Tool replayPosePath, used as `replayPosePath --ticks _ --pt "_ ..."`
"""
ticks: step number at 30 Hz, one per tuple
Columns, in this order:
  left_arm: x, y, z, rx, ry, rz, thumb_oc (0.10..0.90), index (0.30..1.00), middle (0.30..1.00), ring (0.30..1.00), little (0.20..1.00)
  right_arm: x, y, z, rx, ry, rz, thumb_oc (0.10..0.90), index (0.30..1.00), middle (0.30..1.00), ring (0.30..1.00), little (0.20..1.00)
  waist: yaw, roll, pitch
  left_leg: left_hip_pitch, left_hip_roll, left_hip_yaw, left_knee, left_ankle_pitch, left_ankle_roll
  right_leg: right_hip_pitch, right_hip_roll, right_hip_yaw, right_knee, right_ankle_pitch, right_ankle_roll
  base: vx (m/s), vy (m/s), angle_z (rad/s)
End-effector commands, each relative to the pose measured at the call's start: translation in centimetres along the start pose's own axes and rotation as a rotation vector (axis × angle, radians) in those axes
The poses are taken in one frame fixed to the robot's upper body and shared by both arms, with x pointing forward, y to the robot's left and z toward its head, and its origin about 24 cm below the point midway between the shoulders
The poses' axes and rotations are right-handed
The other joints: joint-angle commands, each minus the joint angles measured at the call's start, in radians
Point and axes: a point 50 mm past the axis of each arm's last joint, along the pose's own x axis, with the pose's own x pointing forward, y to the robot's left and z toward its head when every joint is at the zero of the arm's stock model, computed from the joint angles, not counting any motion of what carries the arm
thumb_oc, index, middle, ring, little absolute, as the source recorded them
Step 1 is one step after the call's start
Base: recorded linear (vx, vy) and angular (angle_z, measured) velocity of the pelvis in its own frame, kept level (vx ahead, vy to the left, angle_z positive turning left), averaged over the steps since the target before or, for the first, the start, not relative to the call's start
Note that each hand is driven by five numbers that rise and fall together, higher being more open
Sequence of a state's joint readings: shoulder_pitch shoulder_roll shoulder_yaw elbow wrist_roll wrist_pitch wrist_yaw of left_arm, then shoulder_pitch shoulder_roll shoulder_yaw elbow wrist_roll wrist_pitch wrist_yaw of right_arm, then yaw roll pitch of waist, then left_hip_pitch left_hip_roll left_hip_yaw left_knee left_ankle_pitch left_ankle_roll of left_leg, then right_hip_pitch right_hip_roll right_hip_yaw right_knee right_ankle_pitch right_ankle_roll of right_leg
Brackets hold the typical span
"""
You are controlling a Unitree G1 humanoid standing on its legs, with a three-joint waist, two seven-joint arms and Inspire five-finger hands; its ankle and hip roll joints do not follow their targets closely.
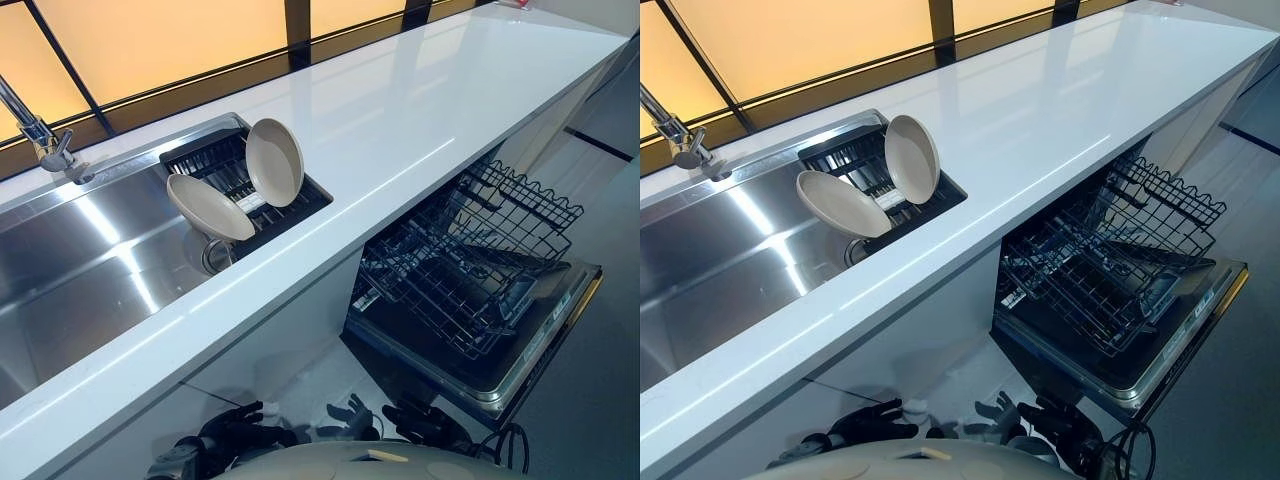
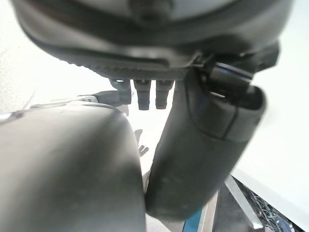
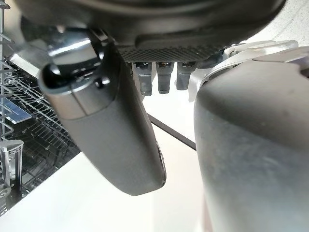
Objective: Pick up plates and place into dishwasher.
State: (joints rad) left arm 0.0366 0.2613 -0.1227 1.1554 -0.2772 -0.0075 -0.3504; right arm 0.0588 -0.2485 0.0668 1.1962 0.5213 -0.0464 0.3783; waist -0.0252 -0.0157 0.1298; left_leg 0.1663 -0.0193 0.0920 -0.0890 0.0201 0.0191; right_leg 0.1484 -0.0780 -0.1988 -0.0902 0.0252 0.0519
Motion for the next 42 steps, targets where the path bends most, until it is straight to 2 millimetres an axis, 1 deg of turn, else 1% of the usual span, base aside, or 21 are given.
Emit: replayPosePath --ticks 1,7,10,14,17,18,19,23,24,26,27,30,32,34,35,36,37,38,40,41,42 --pt "0.5 -0.6 2.4 0.024 -0.102 -0.020 0.800 0.900 0.900 0.900 0.900 0.5 0.9 2.5 -0.021 -0.080 0.065 0.800 0.900 0.900 0.900 0.900 0.004 0.036 -0.003 -0.019 -0.044 -0.026 0.020 -0.095 0.014 -0.034 0.068 -0.003 0.104 -0.121 -0.001 0.00 0.000 0.00" --pt "0.5 -0.6 2.4 -0.012 -0.120 -0.020 0.800 0.900 0.900 0.900 0.900 0.6 0.9 2.3 -0.019 -0.076 0.063 0.800 0.900 0.900 0.900 0.900 0.005 0.035 -0.001 -0.019 -0.044 -0.025 0.020 -0.094 0.015 -0.034 0.068 -0.003 0.104 -0.121 -0.001 0.00 0.000 0.00" --pt "0.4 -0.8 3.0 -0.138 -0.189 -0.065 0.800 0.900 0.900 0.900 0.900 0.6 0.9 2.3 -0.017 -0.069 0.058 0.800 0.900 0.900 0.900 0.900 0.006 0.035 -0.001 -0.018 -0.043 -0.026 0.018 -0.093 0.014 -0.035 0.069 -0.002 0.104 -0.119 -0.001 0.00 0.000 0.00" --pt "0.3 -2.7 5.2 -0.446 -0.321 -0.327 0.800 0.900 0.900 0.900 0.900 0.6 0.9 2.5 -0.018 -0.067 0.054 0.800 0.900 0.900 0.900 0.900 0.013 0.034 0.002 -0.022 -0.043 -0.030 0.017 -0.093 0.010 -0.038 0.067 -0.003 0.102 -0.116 0.001 0.00 0.000 0.00" --pt "-0.5 -4.6 7.7 -0.559 -0.417 -0.613 0.800 0.900 0.900 0.900 0.900 0.6 0.9 2.8 -0.010 -0.072 0.054 0.800 0.900 0.900 0.900 0.900 0.023 0.033 0.008 -0.028 -0.042 -0.034 0.015 -0.092 0.009 -0.046 0.065 -0.006 0.106 -0.111 0.003 0.00 0.000 0.00" --pt "-1.0 -5.5 8.6 -0.554 -0.442 -0.739 0.800 0.900 0.900 0.900 0.900 0.6 0.9 2.8 -0.009 -0.071 0.054 0.800 0.900 0.900 0.900 0.900 0.026 0.033 0.008 -0.029 -0.043 -0.036 0.013 -0.092 0.010 -0.048 0.064 -0.006 0.107 -0.110 0.004 0.00 0.000 0.00" --pt "-1.1 -5.6 8.7 -0.553 -0.450 -0.753 0.800 0.900 0.900 0.900 0.900 0.6 0.9 2.9 -0.010 -0.071 0.054 0.800 0.900 0.900 0.900 0.900 0.026 0.033 0.009 -0.029 -0.043 -0.036 0.013 -0.092 0.010 -0.049 0.064 -0.006 0.108 -0.110 0.004 0.00 0.000 0.00" --pt "-3.3 -8.3 10.7 -0.195 -0.503 -1.182 0.800 0.900 0.900 0.900 0.900 0.6 0.7 3.1 -0.026 -0.065 0.058 0.800 0.900 0.900 0.900 0.900 0.034 0.034 0.012 -0.032 -0.040 -0.040 0.006 -0.094 0.013 -0.057 0.065 -0.001 0.111 -0.106 0.006 0.00 0.000 0.00" --pt "-3.4 -8.4 10.8 -0.185 -0.508 -1.191 0.800 0.900 0.900 0.900 0.900 0.6 0.7 3.1 -0.027 -0.064 0.058 0.800 0.900 0.900 0.900 0.900 0.034 0.034 0.012 -0.031 -0.039 -0.040 0.005 -0.094 0.013 -0.057 0.065 0.000 0.111 -0.106 0.006 0.00 0.000 0.00" --pt "-4.5 -9.5 11.8 -0.035 -0.550 -1.328 0.800 0.900 0.900 0.900 0.900 0.6 0.7 3.1 -0.040 -0.059 0.060 0.800 0.900 0.900 0.900 0.900 0.031 0.036 0.013 -0.029 -0.037 -0.038 0.002 -0.095 0.014 -0.060 0.066 0.005 0.111 -0.105 0.009 0.00 0.000 0.00" --pt "-5.8 -10.8 13.5 0.017 -0.618 -1.451 0.800 0.900 0.900 0.900 0.900 0.6 0.7 3.1 -0.052 -0.054 0.062 0.800 0.900 0.900 0.900 0.900 0.028 0.037 0.012 -0.030 -0.036 -0.037 0.002 -0.096 0.014 -0.062 0.067 0.010 0.110 -0.101 0.011 0.00 0.000 0.00" --pt "-9.5 -14.2 16.9 -0.164 -0.686 -1.831 0.800 0.900 0.900 0.900 0.900 0.8 1.0 3.0 -0.060 -0.047 0.068 0.800 0.900 0.900 0.900 0.900 0.026 0.035 0.008 -0.029 -0.036 -0.040 0.002 -0.105 0.016 -0.062 0.067 0.021 0.104 -0.098 0.015 0.01 -0.005 -0.05" --pt "-13.6 -17.2 19.5 -0.253 -0.724 -2.100 0.800 0.900 0.900 0.900 0.900 1.1 1.6 2.9 -0.058 -0.039 0.080 0.800 0.900 0.900 0.900 0.900 0.024 0.025 0.003 -0.028 -0.033 -0.036 0.002 -0.111 0.014 -0.063 0.068 0.027 0.105 -0.099 0.017 0.02 -0.046 -0.03" --pt "-15.7 -18.2 20.8 -0.258 -0.803 -2.170 0.800 0.900 0.900 0.900 0.900 1.3 2.0 2.9 -0.057 -0.035 0.087 0.800 0.900 0.900 0.900 0.900 0.021 0.020 0.003 -0.027 -0.032 -0.036 0.002 -0.113 0.013 -0.063 0.070 0.031 0.105 -0.099 0.016 0.01 -0.045 -0.02" --pt "-17.2 -18.9 21.7 -0.240 -0.879 -2.166 0.800 0.900 0.900 0.900 0.900 1.4 2.3 2.9 -0.058 -0.033 0.090 0.800 0.900 0.900 0.900 0.900 0.019 0.018 0.003 -0.027 -0.031 -0.035 0.002 -0.115 0.013 -0.062 0.071 0.035 0.105 -0.100 0.015 0.00 -0.037 -0.01" --pt "-19.5 -18.8 23.8 -0.146 -1.160 -1.948 0.800 0.900 0.900 0.900 0.900 1.5 2.7 2.7 -0.060 -0.032 0.092 0.800 0.900 0.900 0.900 0.900 0.014 0.017 0.008 -0.021 -0.031 -0.035 0.002 -0.117 0.016 -0.058 0.073 0.041 0.109 -0.107 0.013 0.00 0.000 0.00" --pt "-19.6 -18.7 23.9 -0.125 -1.199 -1.923 0.800 0.900 0.900 0.900 0.900 1.6 2.7 2.7 -0.060 -0.032 0.093 0.800 0.900 0.900 0.900 0.900 0.014 0.017 0.006 -0.024 -0.031 -0.034 0.002 -0.115 0.016 -0.061 0.074 0.042 0.108 -0.105 0.012 0.00 0.000 0.00" --pt "-20.5 -17.7 25.1 -0.079 -1.351 -1.732 0.800 0.900 0.900 0.900 0.900 1.6 2.8 2.6 -0.059 -0.033 0.091 0.800 0.900 0.900 0.900 0.900 0.013 0.019 0.008 -0.023 -0.031 -0.035 0.002 -0.115 0.018 -0.060 0.074 0.043 0.109 -0.107 0.012 0.00 -0.001 -0.04" --pt "-22.4 -13.9 26.8 0.156 -1.816 -1.009 0.800 0.900 0.900 0.900 0.900 1.4 2.8 2.1 -0.052 -0.039 0.078 0.800 0.900 0.900 0.900 0.900 0.016 0.026 0.010 -0.022 -0.034 -0.046 0.002 -0.114 0.021 -0.055 0.075 0.039 0.103 -0.109 0.013 0.00 0.006 -0.06" --pt "-24.5 -11.1 27.2 0.298 -2.044 -0.467 0.800 0.900 0.900 0.900 0.900 1.0 2.4 1.2 -0.036 -0.046 0.061 0.800 0.900 0.900 0.900 0.900 0.023 0.033 0.007 -0.020 -0.041 -0.062 0.002 -0.114 0.024 -0.044 0.074 0.027 0.092 -0.113 0.015 0.00 0.009 -0.05" --pt "-24.7 -10.9 27.1 0.326 -2.068 -0.382 0.800 0.900 0.900 0.900 0.900 1.0 2.4 1.1 -0.033 -0.047 0.059 0.800 0.900 0.900 0.900 0.900 0.024 0.033 0.004 -0.024 -0.042 -0.064 0.002 -0.112 0.024 -0.046 0.073 0.026 0.090 -0.110 0.014 0.00 0.009 -0.07"
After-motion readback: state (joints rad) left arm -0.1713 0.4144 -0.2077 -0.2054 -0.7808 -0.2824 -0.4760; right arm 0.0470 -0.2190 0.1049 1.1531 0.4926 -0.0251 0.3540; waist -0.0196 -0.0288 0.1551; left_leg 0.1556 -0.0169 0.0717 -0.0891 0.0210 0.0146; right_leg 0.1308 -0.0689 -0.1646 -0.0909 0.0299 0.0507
